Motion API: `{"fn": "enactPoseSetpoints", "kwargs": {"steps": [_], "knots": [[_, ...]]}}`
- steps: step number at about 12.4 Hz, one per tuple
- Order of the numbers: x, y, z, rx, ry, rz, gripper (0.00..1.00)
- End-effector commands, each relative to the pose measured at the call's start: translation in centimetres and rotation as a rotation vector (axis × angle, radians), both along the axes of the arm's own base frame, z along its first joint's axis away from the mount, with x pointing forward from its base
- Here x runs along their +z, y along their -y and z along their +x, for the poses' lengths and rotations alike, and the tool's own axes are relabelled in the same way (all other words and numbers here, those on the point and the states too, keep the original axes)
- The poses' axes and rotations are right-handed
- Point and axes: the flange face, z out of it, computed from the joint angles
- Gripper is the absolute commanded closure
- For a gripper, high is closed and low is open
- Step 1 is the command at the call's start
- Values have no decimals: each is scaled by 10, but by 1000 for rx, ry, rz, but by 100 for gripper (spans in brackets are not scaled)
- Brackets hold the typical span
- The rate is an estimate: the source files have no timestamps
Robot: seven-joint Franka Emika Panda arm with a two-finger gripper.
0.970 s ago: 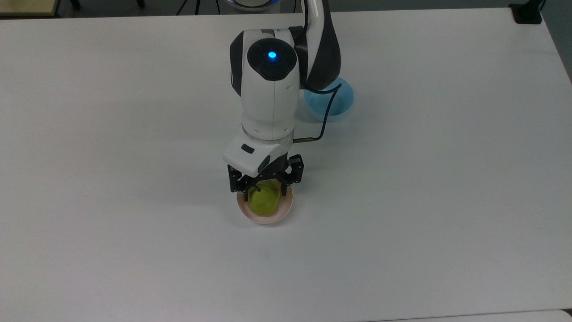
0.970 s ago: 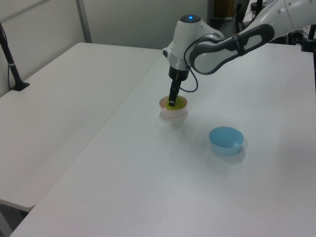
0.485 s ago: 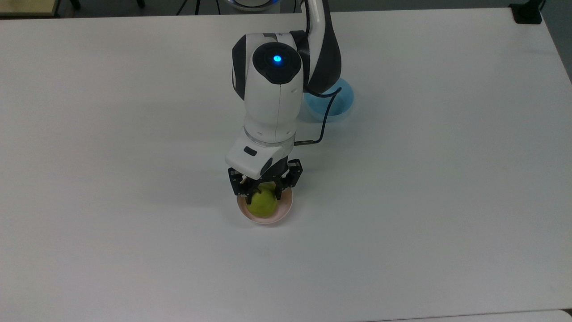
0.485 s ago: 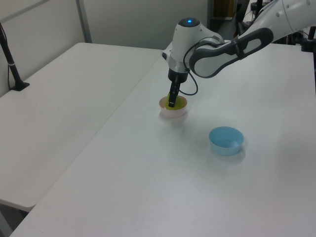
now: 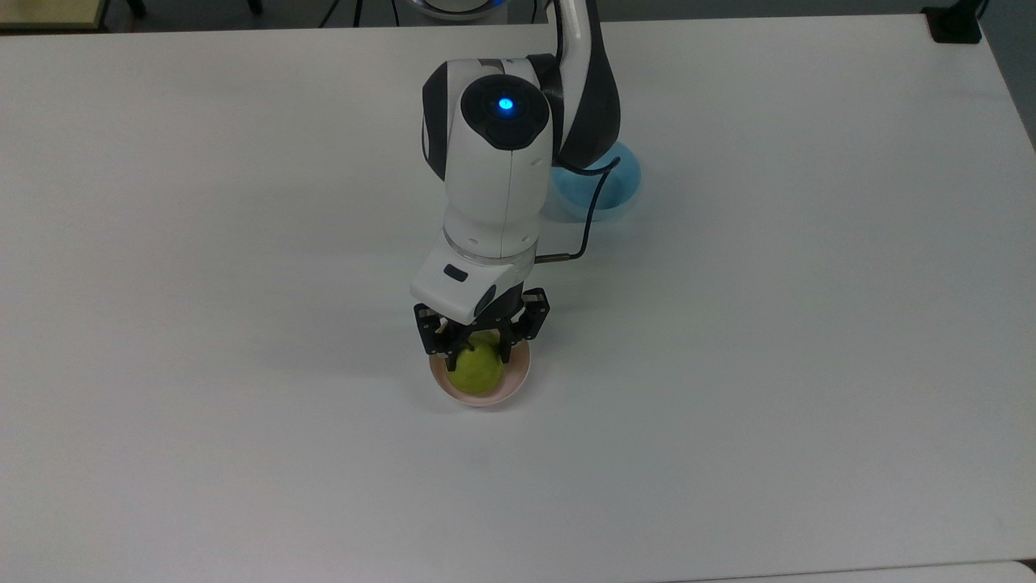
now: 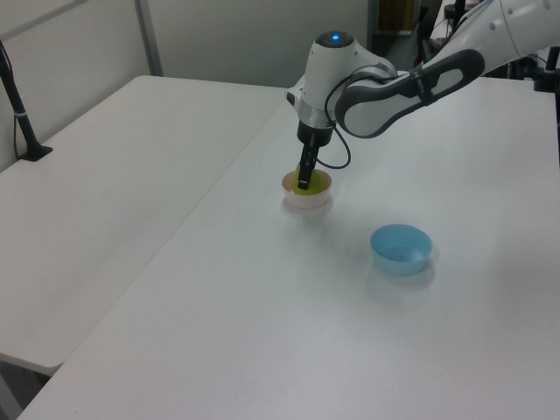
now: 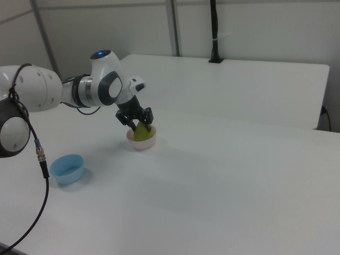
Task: Pick up a pear from the bowl
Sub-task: 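Close the gripper on the green pear, then lift the green pear up out of the pink bowl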
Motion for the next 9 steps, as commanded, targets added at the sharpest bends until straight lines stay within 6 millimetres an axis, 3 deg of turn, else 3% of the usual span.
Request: {"fn": "enactPoseSetpoints", "kwargs": {"steps": [1,6,9], "knots": [[42,2,-4,-32,1,-11,82],[121,21,-24,-77,-9,22,82],[155,37,-40,-107,-40,31,82]]}}
